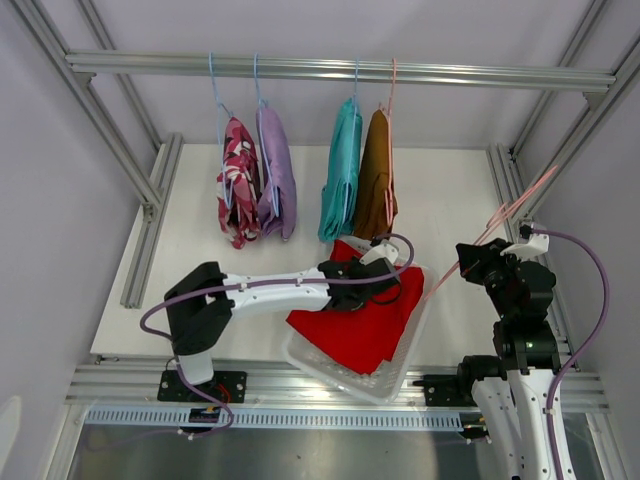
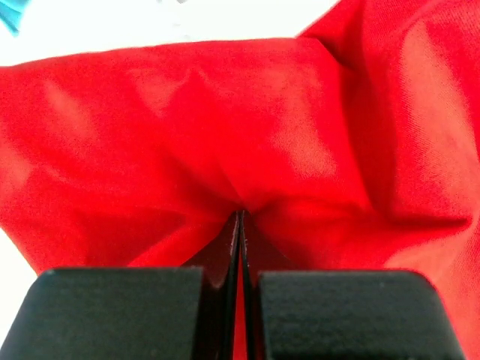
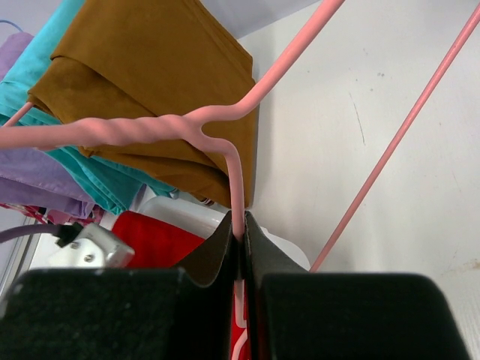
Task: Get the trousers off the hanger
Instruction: Place the trousers in the bin, then place the hanger at the clothesline.
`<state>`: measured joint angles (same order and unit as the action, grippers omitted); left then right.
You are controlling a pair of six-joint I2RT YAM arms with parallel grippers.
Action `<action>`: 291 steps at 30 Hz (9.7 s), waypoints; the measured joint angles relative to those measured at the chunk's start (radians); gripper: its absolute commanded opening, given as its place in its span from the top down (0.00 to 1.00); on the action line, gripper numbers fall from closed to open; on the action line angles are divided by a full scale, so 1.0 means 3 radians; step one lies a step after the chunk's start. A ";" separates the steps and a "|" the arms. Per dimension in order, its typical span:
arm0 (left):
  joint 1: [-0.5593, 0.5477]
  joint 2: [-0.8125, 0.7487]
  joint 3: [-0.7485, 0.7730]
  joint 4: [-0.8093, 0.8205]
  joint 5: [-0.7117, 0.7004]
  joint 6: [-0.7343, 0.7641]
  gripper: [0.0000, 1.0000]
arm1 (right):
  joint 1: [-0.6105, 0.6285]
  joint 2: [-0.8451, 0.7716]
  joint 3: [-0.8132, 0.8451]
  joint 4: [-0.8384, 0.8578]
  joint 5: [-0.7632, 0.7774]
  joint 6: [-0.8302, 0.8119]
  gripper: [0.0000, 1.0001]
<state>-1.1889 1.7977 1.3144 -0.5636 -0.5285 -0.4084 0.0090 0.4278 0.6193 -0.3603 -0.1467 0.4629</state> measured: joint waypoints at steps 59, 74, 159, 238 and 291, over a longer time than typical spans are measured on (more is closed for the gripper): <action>-0.0345 -0.0816 -0.1209 -0.0090 0.0804 -0.0718 0.99 | 0.0000 0.0004 -0.0056 0.0113 -0.0055 0.0001 1.00; -0.0549 -0.0806 -0.0600 -0.0834 0.0660 -0.0764 0.99 | 0.0003 0.0003 -0.0057 0.0118 -0.0055 0.0001 1.00; -0.0175 -0.0320 -0.0932 0.1883 0.1116 -0.0317 1.00 | 0.0136 -0.0003 -0.0079 0.0067 0.0112 -0.0001 1.00; 0.0965 -0.0679 -0.0510 0.4852 0.4285 -0.2305 0.19 | 0.0065 -0.0239 0.1134 0.0055 -0.3194 0.1317 1.00; 0.0914 -0.0928 -0.0745 0.5121 0.4412 -0.2529 0.99 | 0.0018 -0.0357 0.1211 -0.0427 -0.2740 0.1033 0.83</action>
<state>-0.9146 1.5192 1.0908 0.9726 0.7952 -1.1671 0.0143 0.3206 0.9825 -0.4885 -0.9688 0.7727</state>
